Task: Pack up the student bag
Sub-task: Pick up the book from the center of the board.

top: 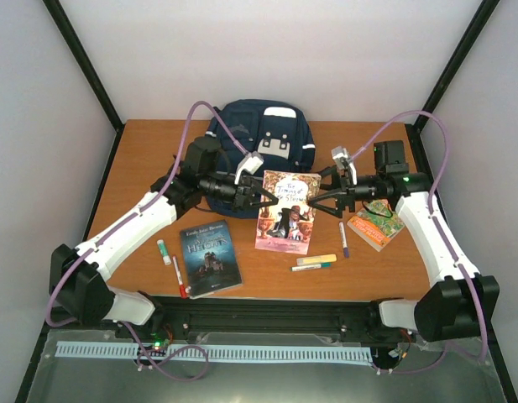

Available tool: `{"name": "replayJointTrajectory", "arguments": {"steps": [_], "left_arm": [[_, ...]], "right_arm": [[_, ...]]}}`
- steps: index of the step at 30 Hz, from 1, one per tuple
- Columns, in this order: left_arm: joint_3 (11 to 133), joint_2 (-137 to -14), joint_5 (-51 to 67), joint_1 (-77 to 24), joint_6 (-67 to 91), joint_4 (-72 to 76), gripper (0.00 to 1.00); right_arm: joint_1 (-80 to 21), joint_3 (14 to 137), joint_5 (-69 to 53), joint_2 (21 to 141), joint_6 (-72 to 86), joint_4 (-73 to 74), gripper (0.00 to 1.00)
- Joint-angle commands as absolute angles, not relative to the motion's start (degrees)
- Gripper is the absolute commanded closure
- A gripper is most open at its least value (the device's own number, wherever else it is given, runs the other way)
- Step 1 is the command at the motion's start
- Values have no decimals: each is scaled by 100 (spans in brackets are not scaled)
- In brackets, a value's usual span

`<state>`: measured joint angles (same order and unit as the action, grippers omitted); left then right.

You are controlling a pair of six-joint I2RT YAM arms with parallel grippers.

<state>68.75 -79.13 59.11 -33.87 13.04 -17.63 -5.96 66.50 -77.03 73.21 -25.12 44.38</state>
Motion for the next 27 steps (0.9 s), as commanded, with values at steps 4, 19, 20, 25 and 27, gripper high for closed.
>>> {"name": "replayJointTrajectory", "arguments": {"steps": [4, 19, 20, 25, 27], "left_arm": [[7286, -7962, 5388, -3393, 1093, -2081, 99], [7080, -8007, 5074, -3393, 1445, -1629, 84], [7012, -8003, 5139, -3393, 1529, -1466, 70], [6654, -8058, 5283, -3418, 1926, -821, 55], [6640, -8104, 5309, -3480, 1976, -743, 56]], "right_arm": [[-888, 6978, -8715, 7537, -2728, 4979, 13], [-888, 6631, -6581, 7285, -818, 3134, 97], [-888, 6620, -6520, 7288, -836, 3117, 97], [-888, 6689, -6826, 7410, -950, 3248, 97], [-888, 6705, -6943, 7429, -958, 3268, 97]]}}
